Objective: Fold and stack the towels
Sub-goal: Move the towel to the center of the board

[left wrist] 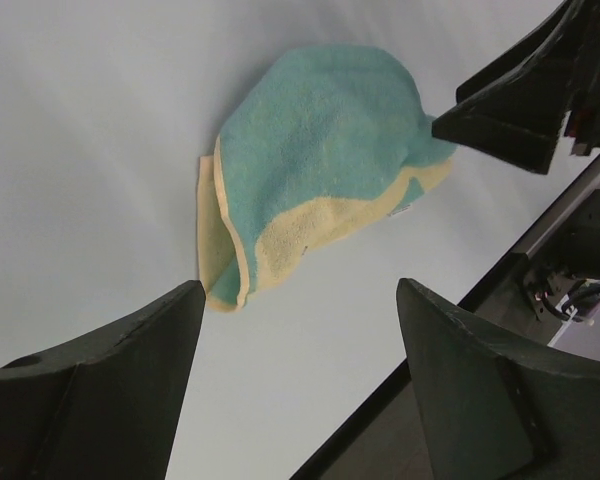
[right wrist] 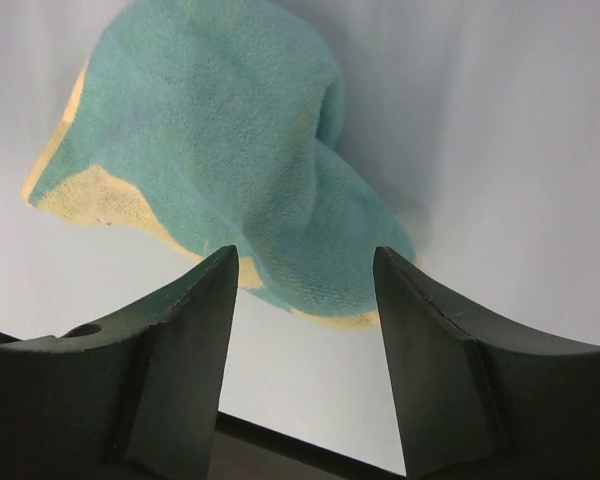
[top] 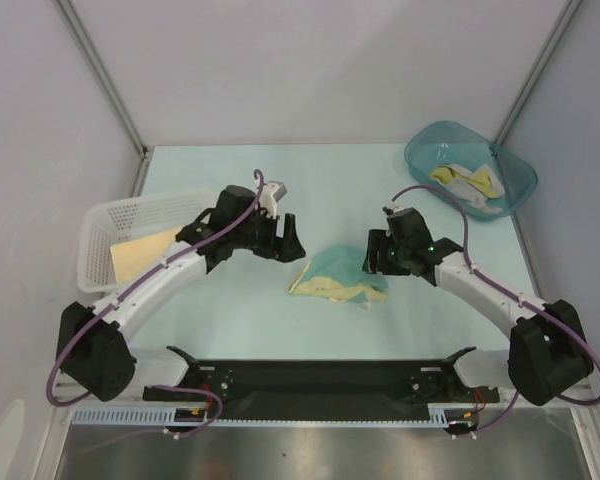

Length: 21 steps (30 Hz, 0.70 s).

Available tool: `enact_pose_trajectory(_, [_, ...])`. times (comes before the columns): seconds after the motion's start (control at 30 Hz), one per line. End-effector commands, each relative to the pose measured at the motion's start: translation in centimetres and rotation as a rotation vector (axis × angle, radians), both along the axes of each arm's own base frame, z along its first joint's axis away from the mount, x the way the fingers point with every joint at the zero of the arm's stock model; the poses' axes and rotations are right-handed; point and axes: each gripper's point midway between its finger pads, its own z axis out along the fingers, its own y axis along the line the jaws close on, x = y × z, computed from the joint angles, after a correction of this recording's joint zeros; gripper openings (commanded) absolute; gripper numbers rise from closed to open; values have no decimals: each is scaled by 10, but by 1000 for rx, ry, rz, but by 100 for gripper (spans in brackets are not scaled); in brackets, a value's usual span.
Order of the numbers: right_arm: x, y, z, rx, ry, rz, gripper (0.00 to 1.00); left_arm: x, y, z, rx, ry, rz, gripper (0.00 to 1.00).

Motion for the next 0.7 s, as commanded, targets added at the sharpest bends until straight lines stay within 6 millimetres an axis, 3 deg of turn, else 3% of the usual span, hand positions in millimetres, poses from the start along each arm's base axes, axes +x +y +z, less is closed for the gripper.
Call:
enact_pose_trajectory(0.0, [11,-6,18,83,-50,-30,62,7,-12,-8,19,-6,-6,83])
enact_pose_trajectory(0.13, [17,10,21,255,-57,70,56,19,-22,-42,-18,101,92,74])
enact_pose_trajectory(0.2, [21,21,21,296,-71,112,56,16,-30,-63,-16,149,81,72])
enact_pose_trajectory(0.27, [27,26,20,308,-75,118,56,9,-39,-77,5,169,56,72])
enact_pose_trajectory(0.33, [32,28,14,297,-67,119,56,6,-39,-100,78,195,50,73])
enact_pose_trajectory(0.47, [45,26,6,267,-74,98,53,-1,-41,-129,172,221,36,73])
enact_pose_trajectory(0.5, [47,25,5,256,-75,93,51,-2,-41,-134,183,227,33,73])
enact_pose_trajectory(0.57, [57,21,7,228,-108,72,34,0,-42,-143,211,217,34,70])
enact_pose_trajectory(0.63, [68,21,20,221,-149,69,19,3,-46,-142,212,218,21,47])
enact_pose_trajectory(0.67, [74,21,27,213,-165,75,13,5,-48,-139,209,215,15,26])
